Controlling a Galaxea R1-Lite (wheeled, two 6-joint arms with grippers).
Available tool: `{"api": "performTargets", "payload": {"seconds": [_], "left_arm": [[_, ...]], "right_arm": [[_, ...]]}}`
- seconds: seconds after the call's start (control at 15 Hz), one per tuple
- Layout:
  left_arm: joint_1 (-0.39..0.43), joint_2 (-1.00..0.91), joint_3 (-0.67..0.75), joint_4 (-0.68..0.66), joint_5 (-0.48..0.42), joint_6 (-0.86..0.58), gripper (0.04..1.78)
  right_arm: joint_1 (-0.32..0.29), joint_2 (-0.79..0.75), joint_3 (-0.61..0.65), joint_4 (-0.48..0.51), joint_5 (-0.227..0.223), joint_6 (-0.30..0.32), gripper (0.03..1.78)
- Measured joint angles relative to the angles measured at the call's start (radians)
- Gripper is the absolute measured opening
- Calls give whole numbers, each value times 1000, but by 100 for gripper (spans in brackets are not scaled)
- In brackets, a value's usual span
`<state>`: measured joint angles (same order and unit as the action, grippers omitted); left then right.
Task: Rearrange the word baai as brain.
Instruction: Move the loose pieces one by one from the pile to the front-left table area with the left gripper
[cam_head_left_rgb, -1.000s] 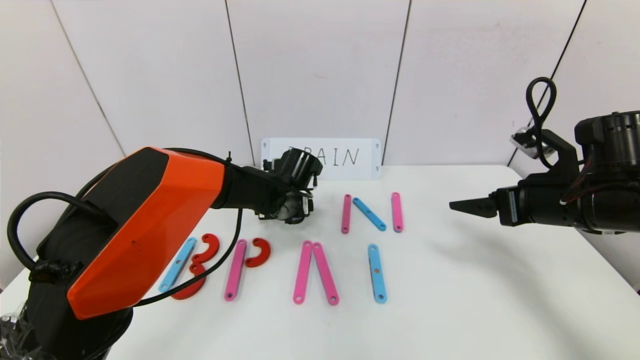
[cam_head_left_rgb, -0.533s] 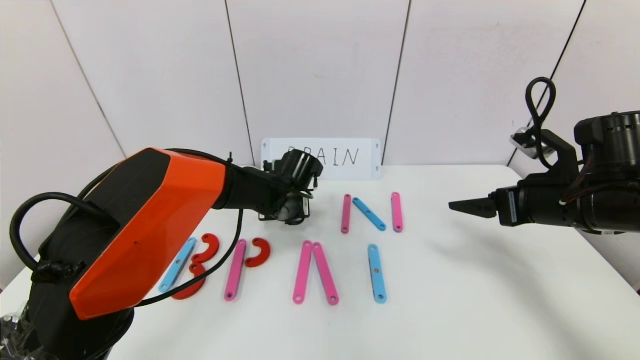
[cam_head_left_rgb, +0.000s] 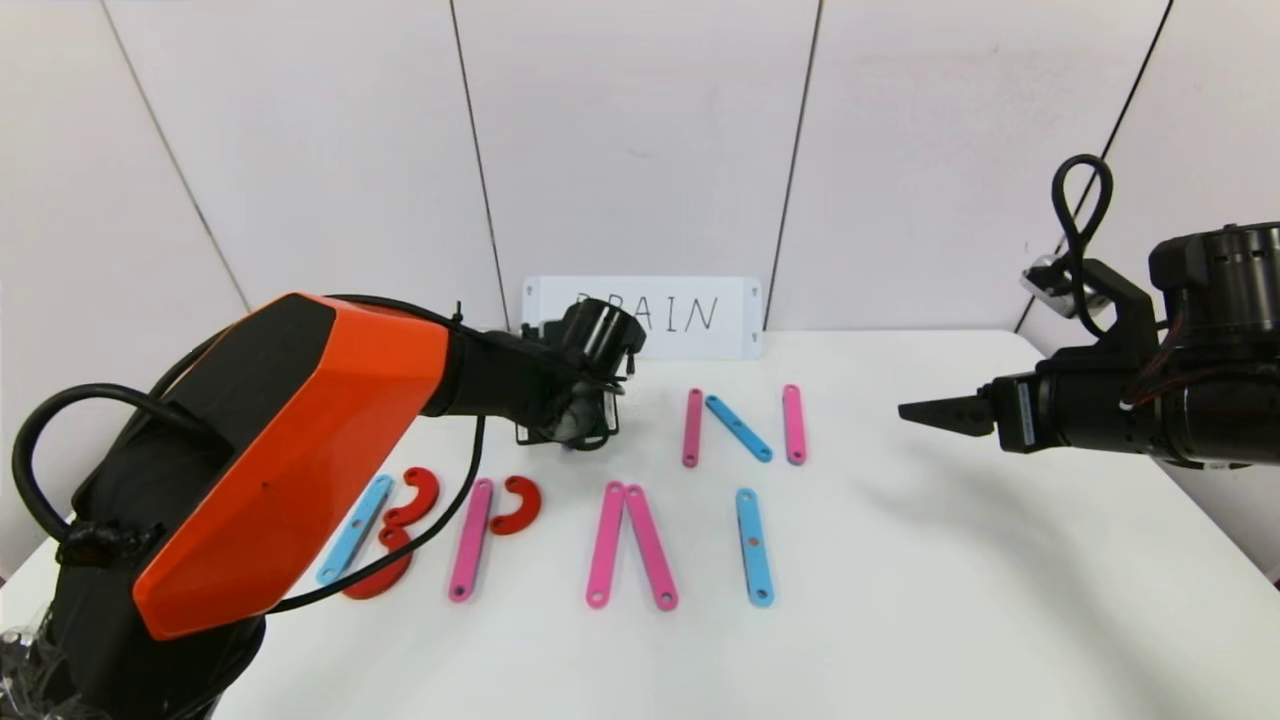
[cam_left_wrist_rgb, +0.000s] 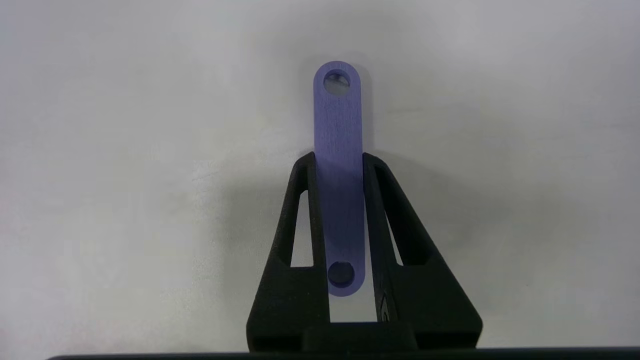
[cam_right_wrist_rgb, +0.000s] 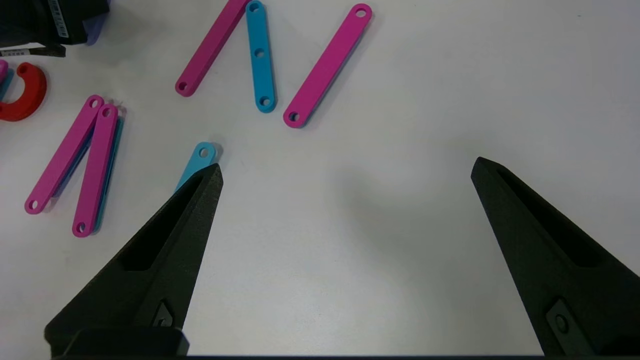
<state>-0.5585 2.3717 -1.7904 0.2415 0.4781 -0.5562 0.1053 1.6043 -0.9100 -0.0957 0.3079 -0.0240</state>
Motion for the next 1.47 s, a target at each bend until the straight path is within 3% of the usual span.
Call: {"api": "performTargets", "payload": {"seconds": [0.53, 0.8, 1.47], "left_arm": [[-34, -169, 59, 204, 14, -288, 28], [-71, -257, 187, 214, 84, -356, 28], [-192, -437, 495, 202, 101, -478, 28]], "right_arm": [[-1, 1, -1, 0, -1, 0, 174], [-1, 3, -1, -2, -1, 1, 174], [0, 6, -1, -2, -1, 0, 174]]}}
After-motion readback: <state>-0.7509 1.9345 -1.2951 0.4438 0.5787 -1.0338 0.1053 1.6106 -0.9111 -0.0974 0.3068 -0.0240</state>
